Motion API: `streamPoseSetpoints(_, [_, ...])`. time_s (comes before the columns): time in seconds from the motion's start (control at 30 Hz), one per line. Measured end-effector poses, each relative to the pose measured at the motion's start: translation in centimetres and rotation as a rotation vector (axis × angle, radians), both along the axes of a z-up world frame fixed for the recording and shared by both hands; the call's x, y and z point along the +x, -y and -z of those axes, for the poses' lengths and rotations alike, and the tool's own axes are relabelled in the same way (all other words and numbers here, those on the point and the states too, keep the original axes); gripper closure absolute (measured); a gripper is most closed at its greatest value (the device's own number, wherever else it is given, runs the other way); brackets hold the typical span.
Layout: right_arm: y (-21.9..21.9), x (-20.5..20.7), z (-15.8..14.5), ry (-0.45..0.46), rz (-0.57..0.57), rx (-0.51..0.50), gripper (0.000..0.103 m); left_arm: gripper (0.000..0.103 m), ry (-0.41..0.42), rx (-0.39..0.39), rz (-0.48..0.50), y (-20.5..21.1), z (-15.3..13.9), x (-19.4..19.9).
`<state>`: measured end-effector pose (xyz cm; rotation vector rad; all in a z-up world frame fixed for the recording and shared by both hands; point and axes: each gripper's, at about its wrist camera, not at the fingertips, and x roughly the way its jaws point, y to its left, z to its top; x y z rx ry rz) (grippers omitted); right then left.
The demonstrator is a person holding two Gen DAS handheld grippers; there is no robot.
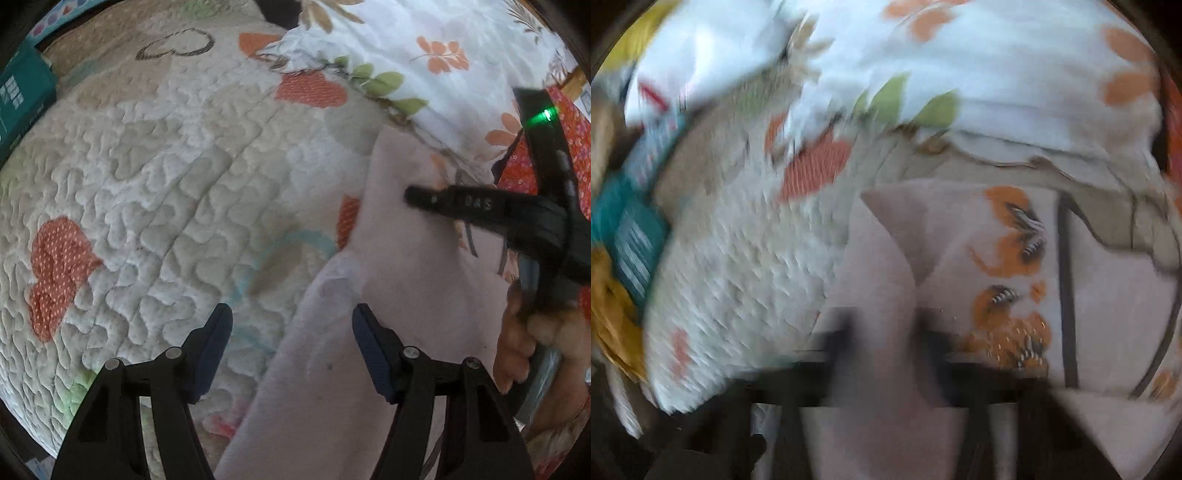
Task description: Fold small clothes
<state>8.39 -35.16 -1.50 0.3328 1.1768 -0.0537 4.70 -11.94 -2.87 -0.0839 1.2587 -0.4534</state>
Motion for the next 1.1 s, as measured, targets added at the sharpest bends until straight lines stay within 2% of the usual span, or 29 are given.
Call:
streamPoseSetpoints(0.07, [-0.8,1.2,-0.4,0.0,-0.018,-0.083,0.097,0.036,-0.008,-0.004,-0.003,-0.2,0.1,0.1])
streamPoseSetpoints(0.2, [-1.1,3.8,-0.9,0.032,0.026,-0.11,0.097,0.036,-0.028,-0.016,-0.009,-0.3,0.3,0.2])
streamPoseSetpoints(0.27, [-1.8,5.1,-0.1,0.016,0.028,-0.135,0.092,0.036,-0.018,0.0,-0.012,-0.3,0.3,0.3])
streamPoseSetpoints(0.3, [-2.0,5.3,0.2,0.004,0.026,-0.129,0.089,0.036,-0.014,0.006,-0.014,-0.4,0.3,0.3])
streamPoseSetpoints(0.33, [-2.1,5.3,0.4,-0.005,0.028,-0.102,0.082,0.036,-0.016,0.007,-0.016,-0.6,0.3,0.4])
streamPoseSetpoints(0.4, [-1.5,4.1,-0.6,0.035,0.063,-0.044,0.065,0.036,-0.024,-0.003,-0.021,-0.9,0.2,0.6])
streamPoseSetpoints(0.43, [-1.0,2.9,-1.5,0.063,0.082,-0.033,0.054,0.036,-0.023,-0.006,-0.024,-1.1,0.1,0.7])
streamPoseSetpoints(0.47, [-0.2,1.1,-2.9,0.097,0.112,-0.039,0.048,0.036,-0.021,-0.009,-0.028,-1.3,0.0,0.8])
streamPoseSetpoints(0.6, [4.1,-7.2,-6.7,0.172,0.213,-0.025,0.047,0.033,-0.032,-0.031,-0.051,-2.0,-0.3,1.0])
streamPoseSetpoints(0.73, [9.4,-18.4,-8.7,0.177,0.363,-0.11,0.047,0.033,-0.031,-0.047,-0.055,-2.2,-0.7,0.7])
streamPoseSetpoints(0.83, [12.5,-24.8,-8.4,0.139,0.466,-0.131,0.047,0.032,-0.014,-0.042,-0.049,-2.0,-1.0,0.4])
streamPoseSetpoints(0.93, [14.7,-29.5,-7.0,0.105,0.555,-0.082,0.047,0.032,-0.012,-0.027,-0.05,-1.6,-0.9,0.3])
streamPoseSetpoints(1.0, [14.9,-31.1,-5.7,0.088,0.58,-0.063,0.047,0.032,-0.018,-0.021,-0.052,-1.4,-0.6,0.2])
streamPoseSetpoints(1.1, [13.6,-31.1,-3.5,0.053,0.553,-0.113,0.047,0.032,-0.02,-0.014,-0.045,-1.2,-0.5,0.0])
